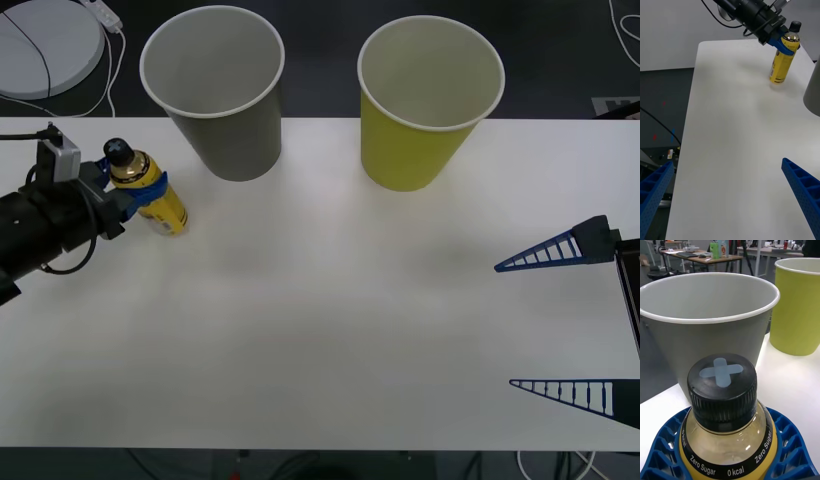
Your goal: Put the can into the green bin and the plastic bottle into the gray bin
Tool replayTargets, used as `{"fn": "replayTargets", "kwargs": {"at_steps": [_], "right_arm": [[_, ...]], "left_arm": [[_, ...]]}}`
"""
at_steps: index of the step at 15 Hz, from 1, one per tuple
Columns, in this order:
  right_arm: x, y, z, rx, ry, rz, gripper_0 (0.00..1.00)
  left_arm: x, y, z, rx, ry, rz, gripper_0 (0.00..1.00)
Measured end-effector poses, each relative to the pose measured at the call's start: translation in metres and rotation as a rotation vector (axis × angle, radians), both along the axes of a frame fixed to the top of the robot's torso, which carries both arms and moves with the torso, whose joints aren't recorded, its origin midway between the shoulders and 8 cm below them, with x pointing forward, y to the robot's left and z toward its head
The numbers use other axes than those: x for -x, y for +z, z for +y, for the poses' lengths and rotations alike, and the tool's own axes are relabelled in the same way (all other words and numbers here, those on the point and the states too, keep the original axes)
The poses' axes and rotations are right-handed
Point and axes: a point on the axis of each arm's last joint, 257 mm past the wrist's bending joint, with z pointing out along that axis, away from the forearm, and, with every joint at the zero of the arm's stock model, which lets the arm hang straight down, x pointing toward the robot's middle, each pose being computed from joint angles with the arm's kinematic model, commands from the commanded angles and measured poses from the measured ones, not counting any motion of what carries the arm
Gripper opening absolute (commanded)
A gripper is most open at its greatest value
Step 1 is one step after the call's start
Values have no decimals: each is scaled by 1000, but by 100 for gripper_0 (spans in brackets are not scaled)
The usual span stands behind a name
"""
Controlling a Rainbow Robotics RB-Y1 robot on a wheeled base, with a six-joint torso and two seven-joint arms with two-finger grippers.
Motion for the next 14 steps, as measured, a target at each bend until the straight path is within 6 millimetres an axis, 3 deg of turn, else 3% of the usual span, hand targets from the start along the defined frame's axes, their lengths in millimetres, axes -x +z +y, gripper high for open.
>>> {"fn": "replayTargets", "kwargs": {"at_steps": [14], "right_arm": [[0,0,0,0,0,0,100]], "left_arm": [[8,39,32,-70,-1,93,0]]}}
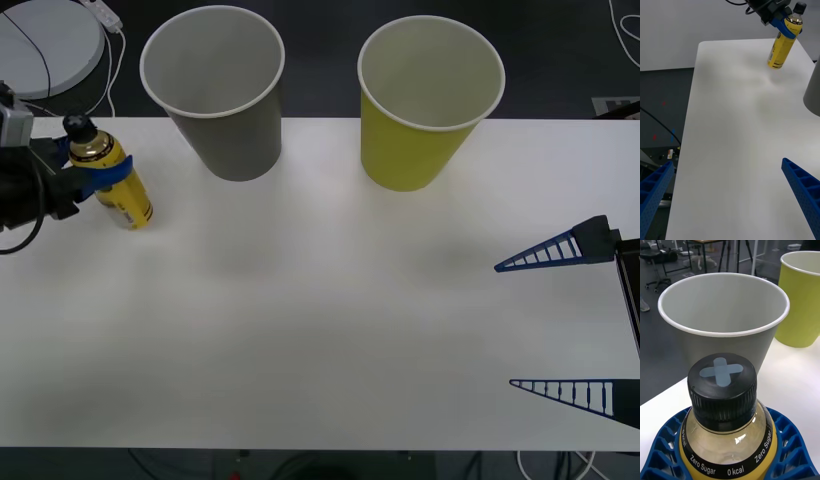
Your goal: Put the can into the green bin and the plastic bottle into the gray bin
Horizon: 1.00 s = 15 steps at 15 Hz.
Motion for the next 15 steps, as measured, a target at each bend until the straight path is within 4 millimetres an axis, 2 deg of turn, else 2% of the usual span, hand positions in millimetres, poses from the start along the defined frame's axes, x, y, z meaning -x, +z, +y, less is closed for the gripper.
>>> {"fn": "replayTargets", "kwargs": {"at_steps": [9,15], "right_arm": [[0,0,0,0,0,0,100],[0,0,0,0,0,0,100]], "left_arm": [[4,34,29,-79,19,44,0],[11,56,34,-119,-4,106,0]]}}
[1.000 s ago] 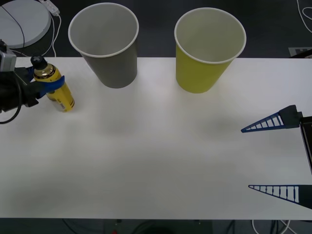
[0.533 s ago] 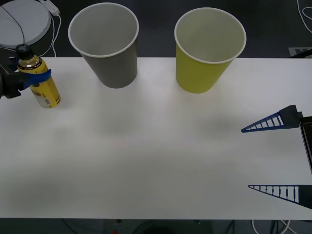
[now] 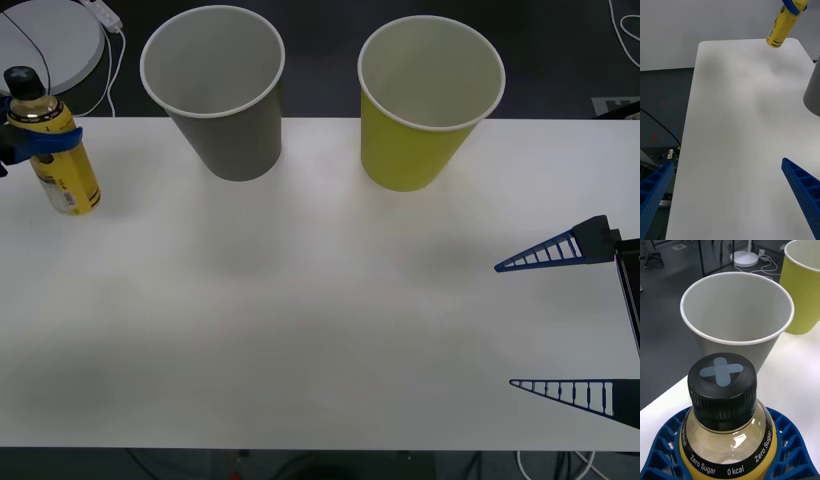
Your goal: Put the can into the green bin and the plastic bottle into the gray bin
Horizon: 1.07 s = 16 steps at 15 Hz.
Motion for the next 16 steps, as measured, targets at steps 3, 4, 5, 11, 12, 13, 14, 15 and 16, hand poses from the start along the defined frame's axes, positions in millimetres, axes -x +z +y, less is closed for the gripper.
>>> {"fn": "replayTargets", "kwargs": {"at_steps": [3,4,5,11,12,13,14,15,16], "right_arm": [[0,0,0,0,0,0,100],[0,0,0,0,0,0,100],[0,0,0,0,0,0,100],[0,0,0,0,0,0,100],[0,0,0,0,0,0,100],[0,0,0,0,0,0,100],[0,0,0,0,0,0,100],[0,0,0,0,0,0,100],[0,0,0,0,0,0,100]], "left_arm": [[-3,13,1,-38,-10,26,0],[-5,20,3,-57,-17,32,0],[-6,25,5,-75,-23,40,0],[-7,45,10,-146,-41,96,0],[-7,47,10,-168,-43,106,0],[-9,50,9,-187,-46,112,0],[-11,53,7,-199,-50,118,0],[-14,57,5,-209,-55,126,0],[-16,59,5,-221,-59,136,0]]}}
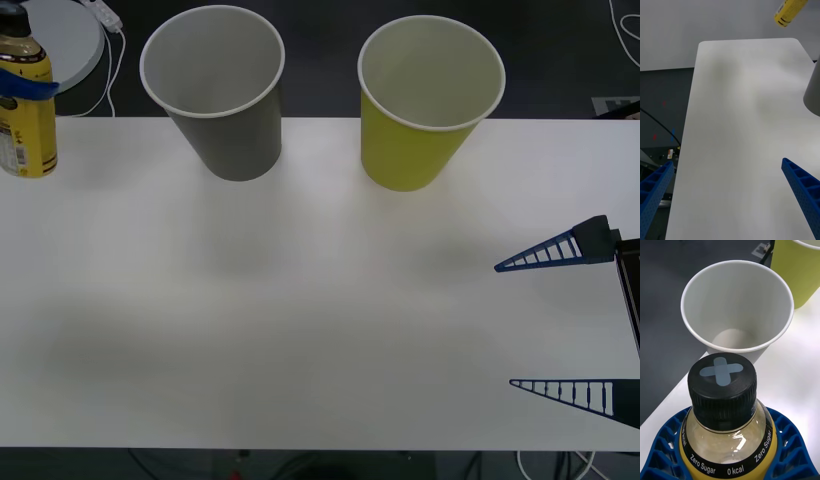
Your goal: Put the can into the green bin and the plastic bottle into the gray bin
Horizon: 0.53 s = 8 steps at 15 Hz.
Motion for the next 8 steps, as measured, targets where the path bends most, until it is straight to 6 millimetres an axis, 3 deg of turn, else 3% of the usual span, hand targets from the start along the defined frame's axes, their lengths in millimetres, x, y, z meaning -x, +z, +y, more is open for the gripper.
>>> {"fn": "replayTargets", "kwargs": {"at_steps": [8], "right_arm": [[0,0,0,0,0,0,100]], "left_arm": [[-17,21,-8,-141,-27,79,0]]}}
